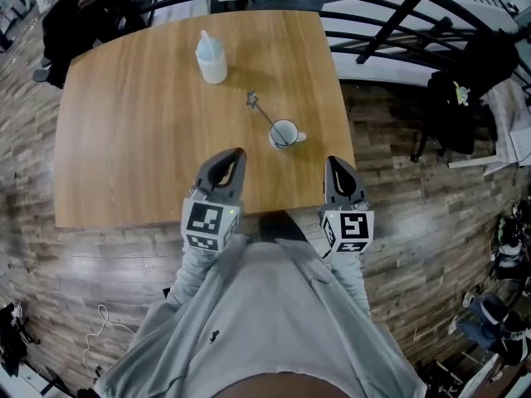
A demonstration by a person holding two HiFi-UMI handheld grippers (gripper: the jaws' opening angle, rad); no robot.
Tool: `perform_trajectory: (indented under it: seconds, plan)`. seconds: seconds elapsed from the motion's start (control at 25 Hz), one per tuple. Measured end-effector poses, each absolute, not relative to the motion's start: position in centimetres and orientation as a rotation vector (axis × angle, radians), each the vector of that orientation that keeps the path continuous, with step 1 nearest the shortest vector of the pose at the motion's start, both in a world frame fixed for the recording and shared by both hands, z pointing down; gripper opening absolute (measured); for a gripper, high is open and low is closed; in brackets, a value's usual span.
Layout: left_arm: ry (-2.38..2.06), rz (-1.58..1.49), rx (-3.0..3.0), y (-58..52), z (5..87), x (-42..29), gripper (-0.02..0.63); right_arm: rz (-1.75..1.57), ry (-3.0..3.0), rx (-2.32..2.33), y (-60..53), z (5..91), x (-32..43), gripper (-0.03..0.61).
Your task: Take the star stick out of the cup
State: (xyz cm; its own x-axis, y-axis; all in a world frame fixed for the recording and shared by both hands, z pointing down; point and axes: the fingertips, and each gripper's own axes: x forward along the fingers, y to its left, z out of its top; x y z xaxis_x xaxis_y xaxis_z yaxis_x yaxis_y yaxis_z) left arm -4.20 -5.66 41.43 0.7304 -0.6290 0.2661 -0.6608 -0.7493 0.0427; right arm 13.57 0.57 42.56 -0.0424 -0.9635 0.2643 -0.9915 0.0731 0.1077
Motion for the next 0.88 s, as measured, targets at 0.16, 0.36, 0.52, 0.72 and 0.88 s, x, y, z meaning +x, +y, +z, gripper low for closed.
perform_trajectory:
  seconds: [0.16, 0.36, 0.52, 0.72, 0.88]
  plan:
    - [-1.118, 0.338, 2.771, -8.8, 40.5, -1.0, 0.021, 0.124, -2.15, 1.904, -3.6, 41.6, 16.6, 0.017]
    - [-1.217, 0.348, 2.719, -11.7, 40.1, 0.4, 0.021, 0.122, -2.223, 1.814, -8.0, 41.1, 18.5, 0.017]
    - [-1.283, 0.355, 2.678, -13.3, 39.8, 0.8, 0.021, 0.131, -2.272, 1.754, -10.2, 41.2, 19.1, 0.017]
    - [-1.296, 0.38, 2.655, -14.3, 40.4, 0.7, 0.021, 0.168, -2.298, 1.711, -12.1, 42.1, 18.8, 0.017]
    - [-1.269, 0.381, 2.651, -14.9, 40.6, 0.7, 0.021, 0.189, -2.284, 1.721, -12.9, 42.4, 18.5, 0.017]
